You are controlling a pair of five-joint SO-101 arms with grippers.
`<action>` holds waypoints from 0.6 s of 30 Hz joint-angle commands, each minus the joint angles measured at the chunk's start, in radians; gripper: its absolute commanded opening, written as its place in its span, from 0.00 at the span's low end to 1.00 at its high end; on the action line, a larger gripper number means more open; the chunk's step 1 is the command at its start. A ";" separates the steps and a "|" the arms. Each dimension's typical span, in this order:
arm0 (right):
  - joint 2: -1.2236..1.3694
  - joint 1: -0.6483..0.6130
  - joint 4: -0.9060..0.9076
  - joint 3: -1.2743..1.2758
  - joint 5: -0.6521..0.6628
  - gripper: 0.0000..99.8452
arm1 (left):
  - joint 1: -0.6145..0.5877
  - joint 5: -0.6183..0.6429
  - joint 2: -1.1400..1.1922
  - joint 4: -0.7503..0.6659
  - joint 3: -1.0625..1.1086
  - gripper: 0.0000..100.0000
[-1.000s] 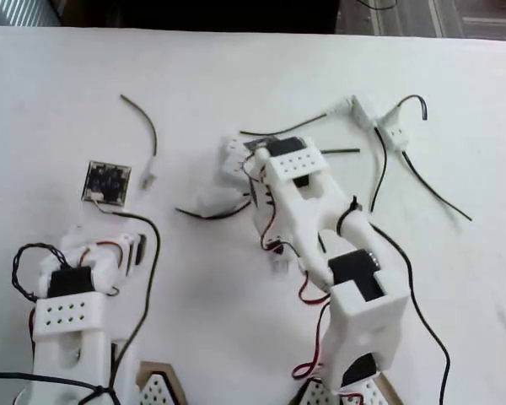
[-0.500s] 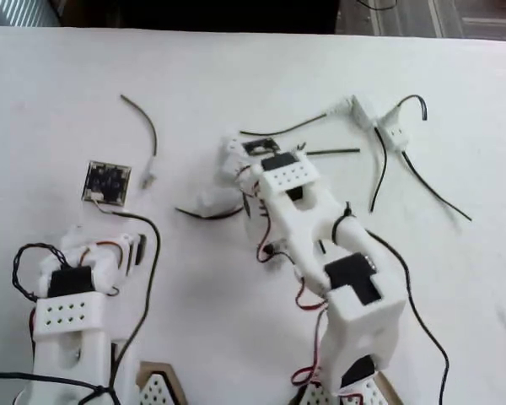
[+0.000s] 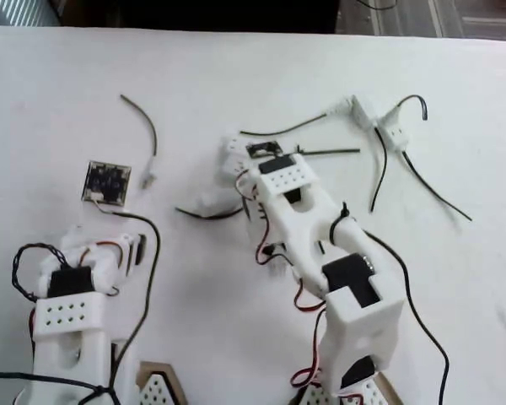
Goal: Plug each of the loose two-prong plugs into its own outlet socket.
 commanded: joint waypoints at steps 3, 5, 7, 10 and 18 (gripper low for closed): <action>-0.019 0.002 0.044 -0.002 0.106 0.02 | 0.001 -0.008 -0.021 -0.018 -0.006 0.22; -0.042 0.042 0.042 -0.002 0.157 0.02 | 0.001 -0.008 -0.021 -0.018 -0.006 0.22; -0.070 0.088 0.042 -0.002 0.236 0.02 | 0.001 -0.008 -0.021 -0.018 -0.006 0.22; -0.124 0.150 0.042 0.005 0.394 0.02 | 0.001 -0.008 -0.021 -0.018 -0.006 0.22; -0.148 0.171 0.042 0.006 0.746 0.02 | 0.001 -0.008 -0.021 -0.018 -0.006 0.22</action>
